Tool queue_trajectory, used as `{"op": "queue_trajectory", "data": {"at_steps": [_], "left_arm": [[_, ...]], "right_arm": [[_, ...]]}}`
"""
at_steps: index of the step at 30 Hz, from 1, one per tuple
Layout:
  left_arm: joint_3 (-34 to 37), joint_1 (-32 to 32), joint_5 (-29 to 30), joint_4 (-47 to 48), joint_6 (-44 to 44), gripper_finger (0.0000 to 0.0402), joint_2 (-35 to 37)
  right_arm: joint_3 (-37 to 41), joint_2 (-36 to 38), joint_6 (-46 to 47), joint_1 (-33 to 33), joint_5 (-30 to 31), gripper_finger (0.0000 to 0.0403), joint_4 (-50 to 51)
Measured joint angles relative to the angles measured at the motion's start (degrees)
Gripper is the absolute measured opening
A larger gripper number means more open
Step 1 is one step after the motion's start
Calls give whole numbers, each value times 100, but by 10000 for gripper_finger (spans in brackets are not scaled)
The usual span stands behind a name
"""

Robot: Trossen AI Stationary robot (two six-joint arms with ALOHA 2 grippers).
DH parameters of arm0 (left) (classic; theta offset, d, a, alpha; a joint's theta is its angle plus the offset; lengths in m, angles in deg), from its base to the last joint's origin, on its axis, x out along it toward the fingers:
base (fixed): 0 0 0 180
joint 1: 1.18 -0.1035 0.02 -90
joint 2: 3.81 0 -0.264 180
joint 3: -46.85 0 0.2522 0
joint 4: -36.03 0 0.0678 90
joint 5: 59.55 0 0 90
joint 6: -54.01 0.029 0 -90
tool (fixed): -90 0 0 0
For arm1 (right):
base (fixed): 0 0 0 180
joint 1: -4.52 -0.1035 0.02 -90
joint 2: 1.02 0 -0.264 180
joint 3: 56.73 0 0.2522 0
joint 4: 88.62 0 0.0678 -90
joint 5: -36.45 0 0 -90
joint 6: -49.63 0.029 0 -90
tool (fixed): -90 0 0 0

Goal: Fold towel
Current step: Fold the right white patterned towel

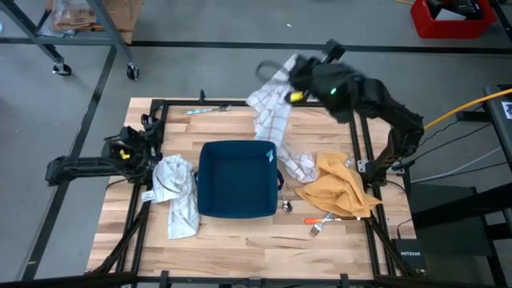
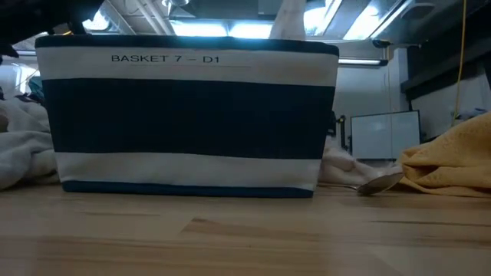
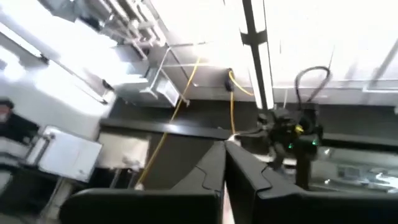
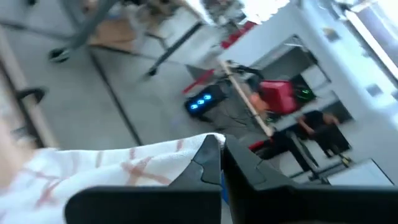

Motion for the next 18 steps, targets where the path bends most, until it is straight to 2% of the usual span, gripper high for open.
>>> {"op": "queue_trajectory", "data": {"at_steps": [2, 5, 11, 14, 18], "left_arm": [[-2, 0, -18, 19, 23, 2, -181], [-2, 0, -159, 99, -491, 2, -570], [-241, 4, -302, 121, -1264, 4, -1675], [-652, -15, -298, 120, -1054, 26, -2358], [-1374, -185, -299, 152, -766, 80, -3330]], "right_arm": [[-36, 26, -149, 155, -57, 3, -376], [4, 113, -322, 403, -322, 3, -748], [-48, 118, -302, 639, -1150, 3, -729], [-47, 118, -291, 627, -1432, 3, -596], [-47, 118, 58, 545, -1878, 3, -476]]}}
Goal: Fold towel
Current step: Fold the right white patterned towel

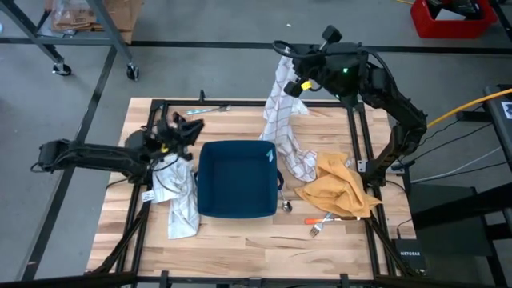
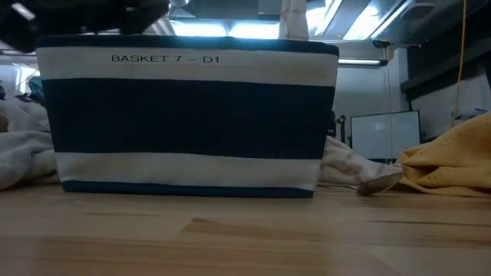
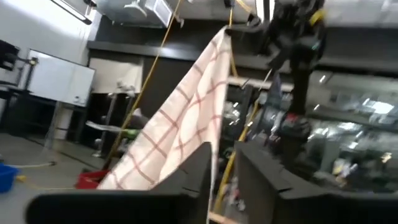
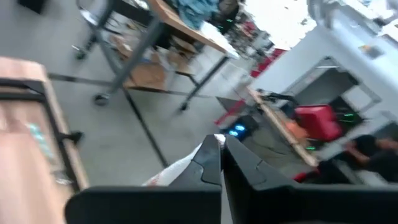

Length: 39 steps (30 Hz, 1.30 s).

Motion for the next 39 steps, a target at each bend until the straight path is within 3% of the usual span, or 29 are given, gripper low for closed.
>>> {"op": "queue_trajectory", "data": {"at_steps": [6, 12, 18, 20, 24, 32, 39], "left_arm": [[-913, -507, 14, 41, 572, 153, -1250], [-1477, -1103, -139, 27, 663, 170, -1863], [-2238, -1438, -2278, 0, 150, 170, -2511], [-2552, -1420, -2720, 30, 236, 170, -2787], [-3163, -1380, -3215, 32, 695, 170, -3238], [-4149, -1377, -4336, 126, 762, 170, -3727], [-4655, -1210, -4998, 958, 1238, 170, -3988]], "right_arm": [[0, -1, 423, -202, -444, 3, 69], [0, -2, 916, -704, -591, 3, 546], [0, -32, 1924, -1080, -1369, 3, 1245], [0, -62, 2199, -1160, -1558, 3, 1454], [4, -96, 2657, -1245, -1924, 3, 1827], [4, -180, 3138, -1231, -2479, 3, 2033], [4, -331, 3139, -1231, -2535, 3, 1988]]}}
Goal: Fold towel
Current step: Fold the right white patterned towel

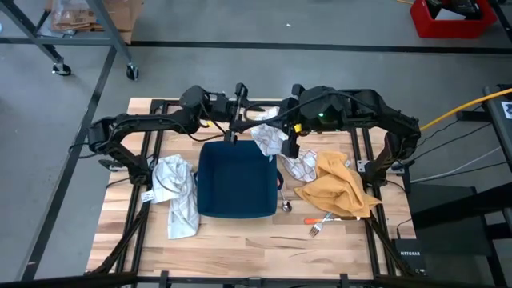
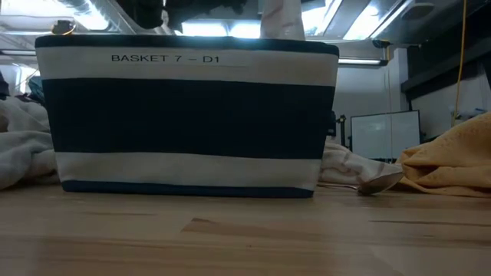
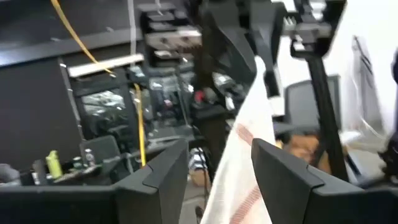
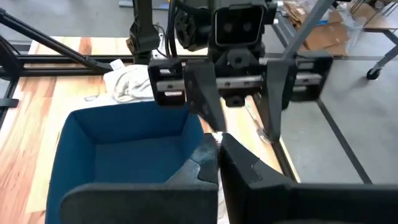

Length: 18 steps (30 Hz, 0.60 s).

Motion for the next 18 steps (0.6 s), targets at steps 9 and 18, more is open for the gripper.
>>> {"op": "queue_trajectory", "data": {"at_steps": [9, 18], "left_arm": [[-79, 207, -192, 792, 990, 170, -4], [-79, 235, -200, 2126, 2150, 167, -1]], "right_arm": [[0, -66, 0, 0, -307, 3, -97], [-1, -66, -20, -2, -1120, 3, -837]]}}
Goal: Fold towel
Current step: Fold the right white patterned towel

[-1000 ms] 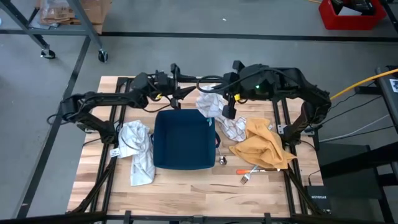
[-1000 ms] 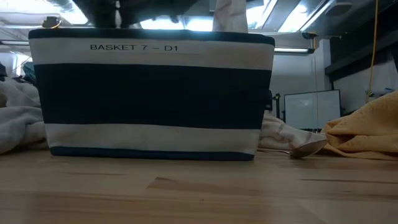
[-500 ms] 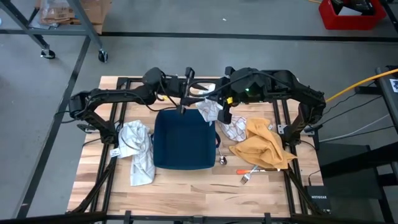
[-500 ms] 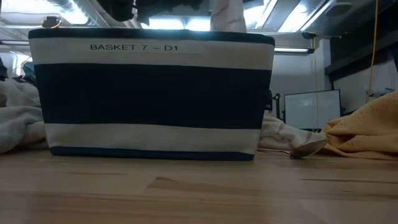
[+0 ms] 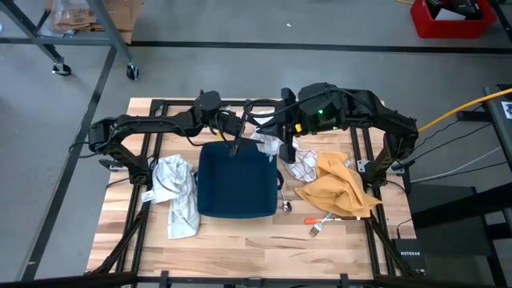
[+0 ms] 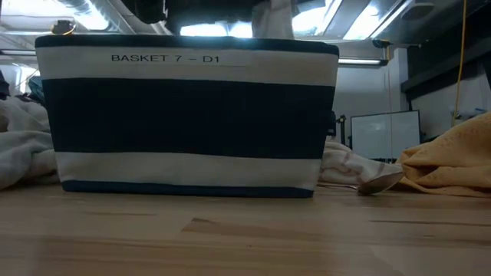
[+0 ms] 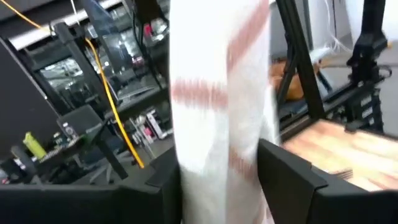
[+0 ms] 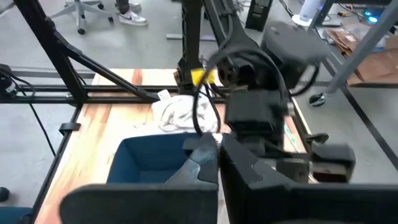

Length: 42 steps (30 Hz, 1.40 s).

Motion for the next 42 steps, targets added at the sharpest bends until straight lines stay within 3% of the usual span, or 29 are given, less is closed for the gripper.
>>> {"op": "queue_trajectory", "data": {"at_steps": [14, 27, 32, 36, 39, 42], "left_arm": [[2, -510, 792, 1549, 766, 73, 0], [9, -1125, 1033, 2017, 1169, 46, 0], [11, -1188, 1525, 1409, 628, 8, 0], [11, -1145, 2248, 125, -206, 7, 0], [11, -1108, 2835, -832, -363, 3, 0], [-7, -1085, 2977, -1556, -336, 4, 2]], "right_arm": [[-1, 176, -9, 2, -175, 3, -115], [-1, 466, -288, 2, -104, 3, -188], [-1, 662, -661, 2, 733, 3, -312], [-3, 844, -1073, 2, 1887, 3, -514], [-5, 992, -1360, 2, 2781, 3, -721], [-5, 1166, -1843, 8, 3482, 3, -957]]}}
